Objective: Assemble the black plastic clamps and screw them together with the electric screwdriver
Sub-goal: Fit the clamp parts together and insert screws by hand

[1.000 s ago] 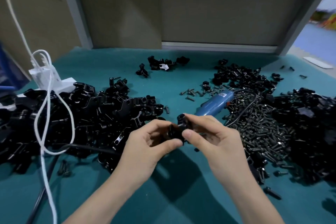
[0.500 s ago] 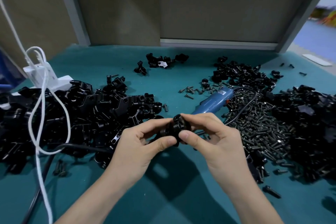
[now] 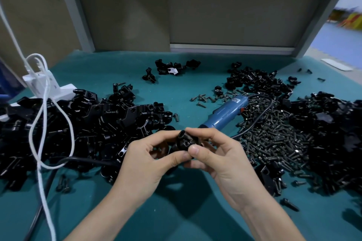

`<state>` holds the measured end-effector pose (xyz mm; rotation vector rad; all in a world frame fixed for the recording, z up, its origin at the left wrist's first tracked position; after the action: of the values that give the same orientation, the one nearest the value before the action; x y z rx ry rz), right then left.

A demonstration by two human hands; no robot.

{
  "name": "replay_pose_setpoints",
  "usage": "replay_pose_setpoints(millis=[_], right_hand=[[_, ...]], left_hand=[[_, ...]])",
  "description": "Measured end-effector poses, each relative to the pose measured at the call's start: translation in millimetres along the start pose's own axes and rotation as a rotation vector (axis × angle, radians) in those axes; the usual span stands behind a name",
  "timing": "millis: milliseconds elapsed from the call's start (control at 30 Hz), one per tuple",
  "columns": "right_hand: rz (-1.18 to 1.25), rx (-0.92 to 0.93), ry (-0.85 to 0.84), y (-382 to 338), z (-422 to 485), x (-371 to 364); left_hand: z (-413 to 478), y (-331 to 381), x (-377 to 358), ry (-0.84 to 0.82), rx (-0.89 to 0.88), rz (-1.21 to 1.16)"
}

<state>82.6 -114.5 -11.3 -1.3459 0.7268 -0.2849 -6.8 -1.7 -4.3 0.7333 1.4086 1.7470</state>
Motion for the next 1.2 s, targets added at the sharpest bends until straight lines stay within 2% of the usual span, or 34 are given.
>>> replay_pose_setpoints(millis=[167,333,433,667,933,1200], right_hand=[[-0.101,0.040,0.037,2.9,0.7,-2.1],[-0.238,0.121,-0.026,-6.1,3.1,1.8],[-0.330,0.140,-0.019,-13.6,3.5,8.8],[-0.443,0.115,-0.001,-22.7,-20.9,39.2],[-0.478,0.003,0.096,-12.3,-41.7,58.6],[-0.499,-0.073,0.124,-8.8,-42.7,63.0]], left_hand=[[-0.9,-2.3,-2.1,-0.045,-0.001,0.040],[2.8,-7.4,0.2,0.079,0.028,-0.120],[0.2,-12.0,-4.7,0.096,0.044,-0.157],[-15.4,-28.1,-31.7,-0.055,0.153,-0.250],[-22.0,-38.6,-44.5,-0.119,0.150,-0.072],[-19.7,-46.0,-43.4,-0.168,0.156,-0.048]])
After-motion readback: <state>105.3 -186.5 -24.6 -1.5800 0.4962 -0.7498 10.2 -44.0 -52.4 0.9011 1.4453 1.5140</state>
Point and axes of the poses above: each hand's wrist, its own z-axis towards the middle knuckle, its own x-axis out of the back of the hand, y = z × x, the point moved 4 cm from there along z, towards the middle knuckle
